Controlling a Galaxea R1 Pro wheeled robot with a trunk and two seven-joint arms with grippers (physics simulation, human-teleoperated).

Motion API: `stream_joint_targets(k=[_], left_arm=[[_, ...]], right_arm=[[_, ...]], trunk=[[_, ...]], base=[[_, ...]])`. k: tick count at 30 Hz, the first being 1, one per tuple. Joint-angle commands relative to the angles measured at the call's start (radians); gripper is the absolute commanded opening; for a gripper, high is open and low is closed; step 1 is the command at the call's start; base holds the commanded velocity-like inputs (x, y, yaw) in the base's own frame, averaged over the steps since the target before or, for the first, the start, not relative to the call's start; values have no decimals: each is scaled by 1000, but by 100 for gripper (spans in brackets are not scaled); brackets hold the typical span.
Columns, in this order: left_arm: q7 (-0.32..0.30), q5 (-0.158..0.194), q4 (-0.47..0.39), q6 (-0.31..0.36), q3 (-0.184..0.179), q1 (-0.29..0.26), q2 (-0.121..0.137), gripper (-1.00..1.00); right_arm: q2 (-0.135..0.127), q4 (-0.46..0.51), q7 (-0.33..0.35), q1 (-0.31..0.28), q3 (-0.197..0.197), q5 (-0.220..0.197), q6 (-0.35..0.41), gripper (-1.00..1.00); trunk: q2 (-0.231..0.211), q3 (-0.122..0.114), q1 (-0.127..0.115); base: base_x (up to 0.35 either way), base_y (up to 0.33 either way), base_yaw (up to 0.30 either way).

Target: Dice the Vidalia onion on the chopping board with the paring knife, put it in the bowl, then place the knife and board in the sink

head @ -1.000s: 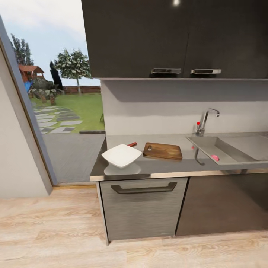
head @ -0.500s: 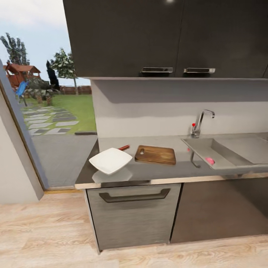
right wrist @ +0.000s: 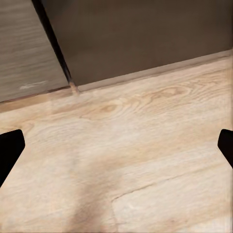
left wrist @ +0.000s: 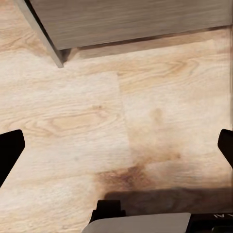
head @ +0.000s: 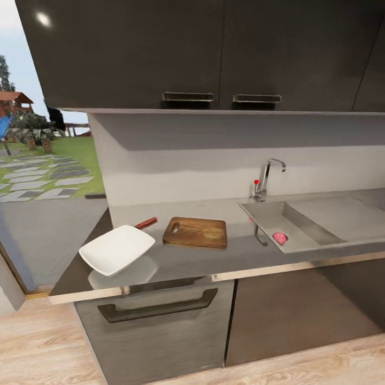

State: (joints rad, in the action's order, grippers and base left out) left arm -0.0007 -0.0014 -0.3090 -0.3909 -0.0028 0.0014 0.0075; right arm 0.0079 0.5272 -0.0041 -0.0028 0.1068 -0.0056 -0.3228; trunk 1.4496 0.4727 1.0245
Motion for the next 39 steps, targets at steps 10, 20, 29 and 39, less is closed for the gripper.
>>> stream_joint_targets(k=[10, 20, 29, 39], left_arm=[[1, 0, -2, -2, 0, 0, 0, 100], [1, 0, -2, -3, 1, 0, 0, 100], [1, 0, -1, -2, 1, 0, 0, 100], [1, 0, -2, -2, 0, 0, 1, 100]], right_arm=[[2, -1, 1, 0, -3, 2, -4, 100], [4, -1, 0, 0, 1, 0, -1, 100], [4, -1, 0, 0, 1, 0, 0, 100], [3, -1, 1, 0, 0, -1, -2, 100]], trunk=[[0, 1, 0], [0, 1, 0], [0, 1, 0], [0, 1, 0]], base=[[-51, -237, -1], [-25, -225, 144], [151, -214, 228], [88, -74, 18]])
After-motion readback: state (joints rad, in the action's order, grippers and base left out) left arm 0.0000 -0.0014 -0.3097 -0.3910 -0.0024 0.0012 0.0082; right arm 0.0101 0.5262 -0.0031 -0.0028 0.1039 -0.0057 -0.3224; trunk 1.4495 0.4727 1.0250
